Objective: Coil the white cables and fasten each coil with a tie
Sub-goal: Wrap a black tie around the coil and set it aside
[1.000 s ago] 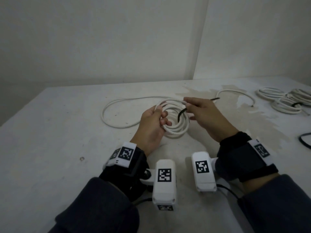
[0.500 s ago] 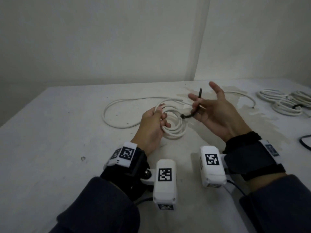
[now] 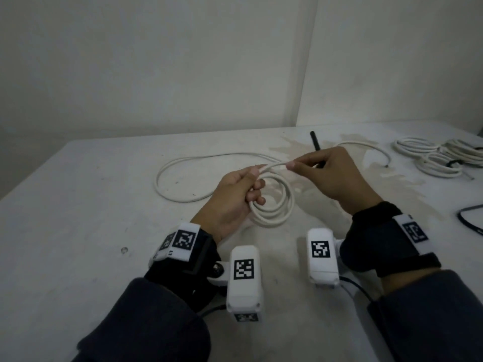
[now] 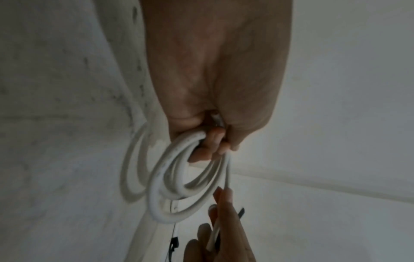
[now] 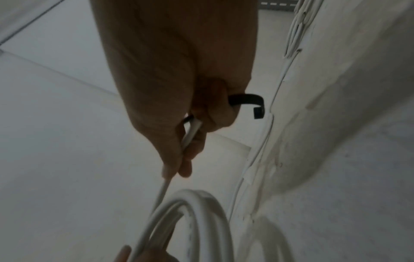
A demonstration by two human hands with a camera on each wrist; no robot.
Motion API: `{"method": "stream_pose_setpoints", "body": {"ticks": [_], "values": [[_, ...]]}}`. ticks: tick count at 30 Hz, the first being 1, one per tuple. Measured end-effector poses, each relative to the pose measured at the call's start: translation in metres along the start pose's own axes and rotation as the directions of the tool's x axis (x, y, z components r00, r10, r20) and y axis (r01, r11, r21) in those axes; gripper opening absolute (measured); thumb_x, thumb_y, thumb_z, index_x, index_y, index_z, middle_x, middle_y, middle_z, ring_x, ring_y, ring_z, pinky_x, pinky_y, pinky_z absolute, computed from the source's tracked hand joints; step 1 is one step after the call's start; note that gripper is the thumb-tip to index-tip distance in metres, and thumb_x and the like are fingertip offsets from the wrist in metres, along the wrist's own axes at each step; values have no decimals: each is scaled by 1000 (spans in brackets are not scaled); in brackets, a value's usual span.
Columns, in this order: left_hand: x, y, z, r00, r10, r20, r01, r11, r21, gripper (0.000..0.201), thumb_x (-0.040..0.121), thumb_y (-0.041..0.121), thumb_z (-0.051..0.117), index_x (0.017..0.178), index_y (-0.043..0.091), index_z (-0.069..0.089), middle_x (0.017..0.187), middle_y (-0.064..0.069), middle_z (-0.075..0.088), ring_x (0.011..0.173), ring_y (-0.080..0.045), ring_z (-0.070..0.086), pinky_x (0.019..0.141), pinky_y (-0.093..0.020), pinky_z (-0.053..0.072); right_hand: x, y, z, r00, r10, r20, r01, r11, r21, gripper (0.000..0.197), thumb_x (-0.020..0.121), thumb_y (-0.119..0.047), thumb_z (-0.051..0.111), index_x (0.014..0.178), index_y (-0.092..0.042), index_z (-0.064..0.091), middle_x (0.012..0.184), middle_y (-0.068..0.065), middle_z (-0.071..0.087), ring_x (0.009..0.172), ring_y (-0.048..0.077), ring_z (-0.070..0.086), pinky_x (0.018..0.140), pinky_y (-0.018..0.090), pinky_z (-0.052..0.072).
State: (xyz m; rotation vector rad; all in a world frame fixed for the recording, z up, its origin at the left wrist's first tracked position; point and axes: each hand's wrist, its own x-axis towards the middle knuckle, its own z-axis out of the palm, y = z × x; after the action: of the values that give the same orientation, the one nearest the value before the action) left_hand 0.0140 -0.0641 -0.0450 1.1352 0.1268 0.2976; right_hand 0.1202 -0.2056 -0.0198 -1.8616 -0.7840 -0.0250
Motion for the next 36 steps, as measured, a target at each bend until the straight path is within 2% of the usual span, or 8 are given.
{"method": "stream_pose_setpoints", "body": {"ticks": [2,6,9,15,19,25,29,36], "values": [[3,0,0,997,44,-66,-46,998,-39,30,102,10,35,123,-5,53,66,-1,38,41,-2,33,50,-17,44,1,-1,3,997,29,-77,-23,996,83,8,79,-21,77,85,-16,77,69,-12,69,62,-5,60,64,14,43],[6,-1,2,978,84,-192,-110,986,-128,27,103,12,34,107,2,59,61,1,41,41,-3,33,50,-17,42,0,-4,9,987,160,17,-161,980,120,13,84,-17,72,79,-5,76,41,-12,55,36,0,45,39,12,31],[6,-2,-1,965,86,-249,-137,971,-198,28,104,16,33,105,2,58,56,3,42,38,-3,35,47,-16,40,-1,-5,13,975,196,101,-209,968,142,10,82,-16,73,75,-11,77,51,3,60,46,15,46,45,23,29],[7,-4,0,941,121,-317,-154,985,-81,31,105,19,32,102,6,59,54,5,41,38,-3,35,48,-16,39,0,-7,21,970,224,93,-241,939,247,14,84,5,61,75,-5,64,55,7,56,41,10,46,39,17,32],[7,-4,1,924,96,-370,-155,979,-134,31,105,20,32,106,4,59,57,2,40,38,-4,37,46,-15,40,-2,-10,25,974,164,154,-206,928,312,18,89,-14,65,76,-2,60,70,14,60,46,16,48,39,20,33],[3,0,4,982,-24,-187,-41,941,-336,26,103,12,33,111,-2,54,59,0,40,39,-5,32,45,-18,43,-1,2,23,1000,-10,10,9,997,83,19,87,-12,68,70,-14,60,43,-8,51,41,4,44,50,21,37],[-1,2,6,998,-62,-7,56,951,-304,26,101,8,27,105,-1,50,66,-3,40,45,-8,31,50,-21,45,1,4,22,998,-56,26,57,998,-34,12,91,-19,63,81,-13,60,60,12,57,49,13,44,56,27,38],[-2,4,6,987,-153,43,159,931,-329,23,95,16,28,80,10,45,58,0,32,38,-9,26,47,-21,40,-2,-3,22,990,-96,103,99,995,-25,12,95,-21,57,87,-12,55,58,13,45,41,13,40,44,24,36]]}}
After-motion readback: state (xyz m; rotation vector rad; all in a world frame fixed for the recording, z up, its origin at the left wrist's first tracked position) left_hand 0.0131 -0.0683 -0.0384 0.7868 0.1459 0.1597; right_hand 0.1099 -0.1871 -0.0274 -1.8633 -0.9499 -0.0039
